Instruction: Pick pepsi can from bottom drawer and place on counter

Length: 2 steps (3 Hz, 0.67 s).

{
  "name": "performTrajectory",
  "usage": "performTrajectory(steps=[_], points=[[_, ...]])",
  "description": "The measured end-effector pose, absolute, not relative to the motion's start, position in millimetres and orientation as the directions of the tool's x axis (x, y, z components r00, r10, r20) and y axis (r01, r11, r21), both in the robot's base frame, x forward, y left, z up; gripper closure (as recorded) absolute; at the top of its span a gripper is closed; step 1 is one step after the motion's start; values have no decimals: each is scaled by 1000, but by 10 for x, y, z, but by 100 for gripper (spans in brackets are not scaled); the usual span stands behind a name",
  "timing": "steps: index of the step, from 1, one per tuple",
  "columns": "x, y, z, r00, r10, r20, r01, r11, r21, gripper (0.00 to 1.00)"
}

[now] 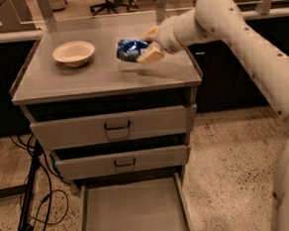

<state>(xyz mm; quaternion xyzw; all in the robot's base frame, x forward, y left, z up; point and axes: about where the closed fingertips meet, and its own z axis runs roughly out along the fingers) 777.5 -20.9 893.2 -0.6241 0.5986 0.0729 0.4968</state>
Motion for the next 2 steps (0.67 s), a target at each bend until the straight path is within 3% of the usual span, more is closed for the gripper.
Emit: performTrajectory(steps=[2], points=[[7590,-277,8619,240,-705,-667,-851,178,-494,100]])
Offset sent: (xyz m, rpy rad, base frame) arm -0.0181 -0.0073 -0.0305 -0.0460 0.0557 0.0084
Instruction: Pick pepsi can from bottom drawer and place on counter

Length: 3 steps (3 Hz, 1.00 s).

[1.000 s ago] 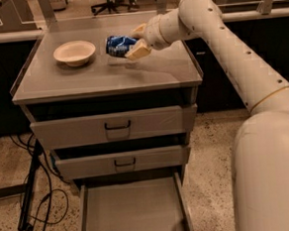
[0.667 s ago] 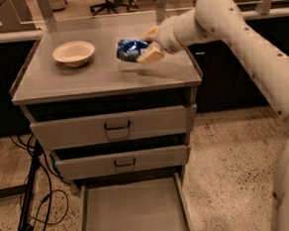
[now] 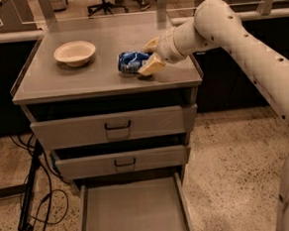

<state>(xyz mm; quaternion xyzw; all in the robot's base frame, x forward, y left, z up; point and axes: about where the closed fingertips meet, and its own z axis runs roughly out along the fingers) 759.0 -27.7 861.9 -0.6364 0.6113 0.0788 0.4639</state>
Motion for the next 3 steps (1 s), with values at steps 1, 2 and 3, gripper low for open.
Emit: performTrajectory(steps=[1,2,3], points=[[7590,-277,8619,240,-705,-667,-851,178,-494,81],[7590,-277,8619,240,-705,-667,-851,178,-494,58],[7590,-276,8619,240,-705,-667,-851,178,-494,34]])
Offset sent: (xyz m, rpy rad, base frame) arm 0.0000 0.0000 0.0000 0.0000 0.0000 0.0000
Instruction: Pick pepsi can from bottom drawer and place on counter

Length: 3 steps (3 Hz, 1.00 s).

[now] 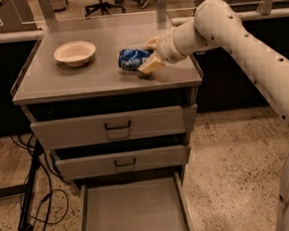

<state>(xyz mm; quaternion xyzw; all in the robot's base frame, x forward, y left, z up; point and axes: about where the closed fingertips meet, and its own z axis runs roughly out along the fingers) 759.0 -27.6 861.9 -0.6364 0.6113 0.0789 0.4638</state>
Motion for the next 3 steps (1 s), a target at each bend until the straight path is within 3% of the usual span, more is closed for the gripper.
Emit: performTrajectory(steps=[1,2,3], points=[[7590,-276,8618,240,-705,-667,-851,178,-494,11],[7590,-275,8618,240,-705,-667,-851,177,-494,0],[7590,-275,8618,240,-705,-667,-851,177,-494,0]])
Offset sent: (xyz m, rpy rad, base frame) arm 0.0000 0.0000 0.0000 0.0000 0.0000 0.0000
